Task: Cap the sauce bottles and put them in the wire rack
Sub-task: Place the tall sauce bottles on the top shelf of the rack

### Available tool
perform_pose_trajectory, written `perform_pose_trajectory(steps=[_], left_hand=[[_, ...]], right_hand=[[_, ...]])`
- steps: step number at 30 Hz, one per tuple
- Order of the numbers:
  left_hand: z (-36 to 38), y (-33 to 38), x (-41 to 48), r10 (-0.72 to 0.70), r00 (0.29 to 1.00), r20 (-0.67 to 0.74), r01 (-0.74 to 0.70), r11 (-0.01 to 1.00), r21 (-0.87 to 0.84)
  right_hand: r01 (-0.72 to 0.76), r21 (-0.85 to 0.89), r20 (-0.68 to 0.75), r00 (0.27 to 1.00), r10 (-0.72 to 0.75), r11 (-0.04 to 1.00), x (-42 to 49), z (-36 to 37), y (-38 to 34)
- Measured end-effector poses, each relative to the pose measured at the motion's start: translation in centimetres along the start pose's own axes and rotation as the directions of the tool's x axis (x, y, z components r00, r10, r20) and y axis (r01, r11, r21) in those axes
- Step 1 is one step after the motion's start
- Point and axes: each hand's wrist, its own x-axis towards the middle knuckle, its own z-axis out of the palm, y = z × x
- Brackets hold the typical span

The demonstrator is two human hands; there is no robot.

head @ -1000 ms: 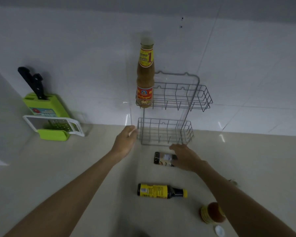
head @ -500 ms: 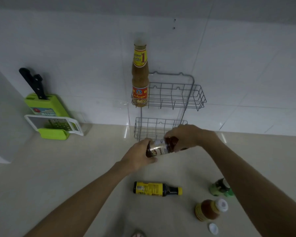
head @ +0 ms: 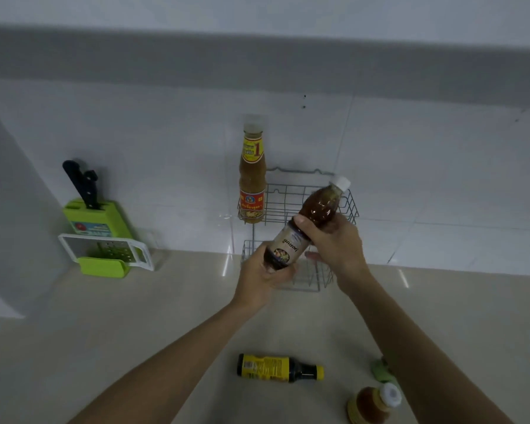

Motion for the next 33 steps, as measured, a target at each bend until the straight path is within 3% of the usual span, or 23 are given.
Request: perform_pose_trajectory(steps=[2, 5, 6, 8, 11, 15, 23, 27, 28, 29, 30, 31, 32, 33], left_hand=[[-0.2, 1.6, 1.2, 0.090, 0.996, 0.021, -0.092, 0.980, 0.175], [-1.7, 3.2, 3.8, 0.231, 0.968, -0.101, -0.139, 0.823, 0.551], [-2.2, 3.8, 4.6, 0.237, 0.954, -0.184, -0.097, 0.824, 0.558], [-3.4, 5.0, 6.0, 0.120, 0.946, -0.301, 0.030, 0.893, 0.449], [-4.7, 5.7, 7.4, -0.056, 0.983, -0.178, 0.108, 0.947, 0.301], [-4.8, 5.6, 7.5, -0.047, 0.997, -0.067, 0.063, 0.965, 0.254], [-5.0, 5.4, 7.6, -0.052, 0.999, 0.001, 0.049, 0.953, 0.300], [-6.2, 3.3, 5.8, -0.103, 0.989, -0.110, 0.139, 0.909, 0.393], [-6.5, 2.2, 5.1, -0.128, 0.980, -0.150, 0.179, 0.896, 0.406], [-6.8, 0.7, 4.0, -0.166, 0.973, -0.159, 0.220, 0.877, 0.428], [-7.0, -0.8, 3.0, -0.213, 0.967, -0.137, 0.252, 0.851, 0.461], [-7.1, -2.4, 1.8, -0.268, 0.959, -0.090, 0.276, 0.818, 0.505], [-7.3, -3.9, 0.6, -0.333, 0.942, -0.034, 0.295, 0.778, 0.556], [-7.4, -5.3, -0.5, -0.403, 0.915, 0.019, 0.311, 0.735, 0.603]], right_hand=[[0.116, -0.015, 0.021, 0.993, -0.116, 0.993, 1.5, 0.7, -1.7], [0.342, -0.230, -0.077, 0.927, -0.367, 0.911, 3.5, 1.7, -3.9], [0.405, -0.292, -0.086, 0.891, -0.445, 0.867, 4.2, 2.0, -4.3], [0.476, -0.342, -0.036, 0.855, -0.518, 0.810, 6.0, 2.5, -4.7], [0.445, -0.404, 0.126, 0.892, -0.434, 0.799, 8.4, 3.4, -4.0], [0.439, -0.461, 0.251, 0.898, -0.361, 0.771, 9.7, 4.4, -2.8], [0.426, -0.459, 0.260, 0.904, -0.340, 0.780, 9.3, 5.2, -2.2], [0.515, -0.426, 0.010, 0.824, -0.566, 0.743, 4.8, 4.5, 3.5], [0.505, -0.457, 0.073, 0.842, -0.535, 0.732, 3.2, 4.0, 6.0], [0.472, -0.507, 0.232, 0.881, -0.413, 0.721, 1.9, 3.3, 8.9], [0.435, -0.594, 0.434, 0.882, -0.186, 0.677, 0.6, 2.6, 11.6], [0.417, -0.696, 0.573, 0.813, 0.102, 0.585, -0.3, 1.9, 14.3], [0.420, -0.770, 0.605, 0.720, 0.340, 0.480, -1.1, 1.4, 16.7], [0.433, -0.809, 0.584, 0.666, 0.465, 0.396, -1.9, 1.1, 18.7]])
